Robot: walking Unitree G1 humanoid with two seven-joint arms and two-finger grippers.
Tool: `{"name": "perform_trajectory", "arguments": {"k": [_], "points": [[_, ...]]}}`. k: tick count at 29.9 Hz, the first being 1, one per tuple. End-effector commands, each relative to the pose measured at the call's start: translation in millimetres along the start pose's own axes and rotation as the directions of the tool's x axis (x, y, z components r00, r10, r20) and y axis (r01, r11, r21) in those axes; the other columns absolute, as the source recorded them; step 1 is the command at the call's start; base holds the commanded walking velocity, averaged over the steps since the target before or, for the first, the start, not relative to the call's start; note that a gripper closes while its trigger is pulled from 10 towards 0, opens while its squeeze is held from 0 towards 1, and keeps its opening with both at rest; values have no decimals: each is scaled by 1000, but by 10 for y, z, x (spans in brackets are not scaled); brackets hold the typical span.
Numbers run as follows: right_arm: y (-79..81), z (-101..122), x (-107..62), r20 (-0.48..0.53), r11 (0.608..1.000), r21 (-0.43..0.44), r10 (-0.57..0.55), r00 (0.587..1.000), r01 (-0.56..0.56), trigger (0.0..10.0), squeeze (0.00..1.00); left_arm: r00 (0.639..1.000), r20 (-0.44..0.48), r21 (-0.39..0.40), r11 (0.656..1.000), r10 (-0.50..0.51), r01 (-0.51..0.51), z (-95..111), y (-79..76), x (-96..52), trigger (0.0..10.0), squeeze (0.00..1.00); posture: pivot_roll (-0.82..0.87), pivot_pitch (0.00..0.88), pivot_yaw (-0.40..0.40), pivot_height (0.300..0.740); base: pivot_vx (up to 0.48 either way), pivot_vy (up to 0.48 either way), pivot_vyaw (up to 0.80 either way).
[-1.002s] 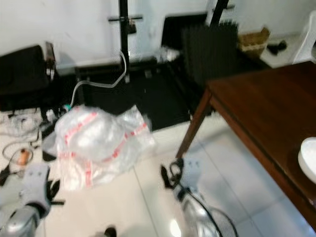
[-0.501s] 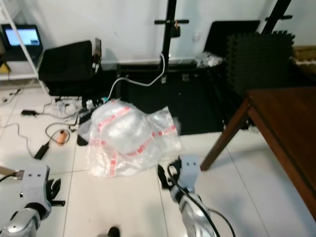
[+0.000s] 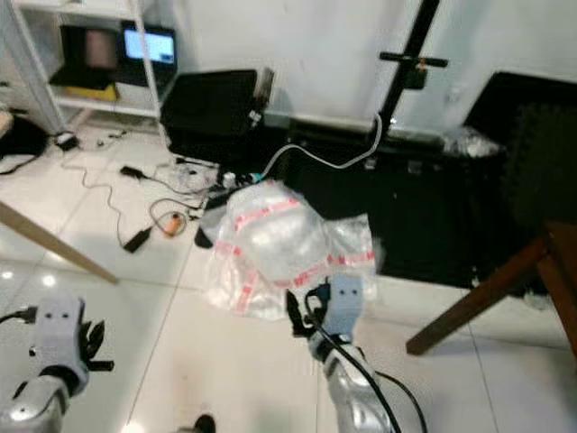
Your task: Setting the table
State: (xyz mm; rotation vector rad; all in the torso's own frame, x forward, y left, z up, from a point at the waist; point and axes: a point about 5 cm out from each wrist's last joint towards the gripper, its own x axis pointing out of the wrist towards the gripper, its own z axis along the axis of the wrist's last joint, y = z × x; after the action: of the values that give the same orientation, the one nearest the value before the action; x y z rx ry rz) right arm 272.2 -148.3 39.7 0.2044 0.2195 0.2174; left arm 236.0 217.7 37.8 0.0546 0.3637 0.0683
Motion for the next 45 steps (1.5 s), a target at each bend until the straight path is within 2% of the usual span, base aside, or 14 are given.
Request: {"name": "perform_trajectory", "arguments": {"k": [1, 18, 25, 27, 29, 30, 31, 33, 38, 45], "points": [[-41, -44, -26, -17, 1000, 0, -15, 1000, 15, 10000, 0, 1000, -14, 7, 1000, 3, -3, -44, 3, -16, 10000, 0, 10, 54, 29, 740, 0, 0, 788], [-38, -25, -18, -3, 1000, 1, -11, 1000, 11, 10000, 0, 1000, 19, 10, 1000, 1, -1, 29, -6, -3, 10000, 0, 8, 51, 31, 740, 0, 0, 788], [96, 303, 61, 118, 999, 4, 35, 992, -36, 10000, 0, 987, 161, 41, 999, 23, -30, 457, 30, 52, 10000, 0, 13, 54, 32, 740, 0, 0, 788], [115, 345, 73, 132, 999, 3, 42, 990, -42, 10000, 0, 984, 175, 43, 999, 24, -32, 502, 36, 58, 10000, 0, 13, 54, 32, 740, 0, 0, 788], [196, 516, 118, 188, 998, 8, 64, 980, -67, 10000, 0, 974, 224, 50, 998, 29, -41, 672, 64, 79, 10000, 0, 15, 53, 34, 740, 0, 0, 788], [196, 516, 118, 188, 998, 8, 64, 980, -67, 10000, 0, 974, 224, 50, 998, 29, -41, 672, 64, 79, 10000, 0, 15, 53, 34, 740, 0, 0, 788], [278, 672, 146, 238, 996, 11, 88, 967, -93, 10000, 0, 962, 271, 51, 997, 34, -50, 829, 89, 90, 10000, 0, 17, 54, 35, 740, 0, 0, 788], [338, 775, 152, 271, 993, 12, 107, 957, -114, 10000, 0, 953, 300, 47, 997, 39, -56, 936, 102, 90, 10000, 0, 18, 55, 35, 740, 0, 0, 788], [415, 906, 142, 303, 990, 17, 126, 944, -138, 10000, 0, 945, 323, 42, 997, 47, -64, 1036, 100, 81, 10000, 0, 20, 58, 34, 740, 0, 0, 788], [453, 998, 124, 328, 988, 34, 129, 936, -148, 10000, 0, 943, 328, 39, 997, 50, -66, 1060, 81, 71, 10000, 0, 21, 61, 34, 740, 0, 0, 783]]}}
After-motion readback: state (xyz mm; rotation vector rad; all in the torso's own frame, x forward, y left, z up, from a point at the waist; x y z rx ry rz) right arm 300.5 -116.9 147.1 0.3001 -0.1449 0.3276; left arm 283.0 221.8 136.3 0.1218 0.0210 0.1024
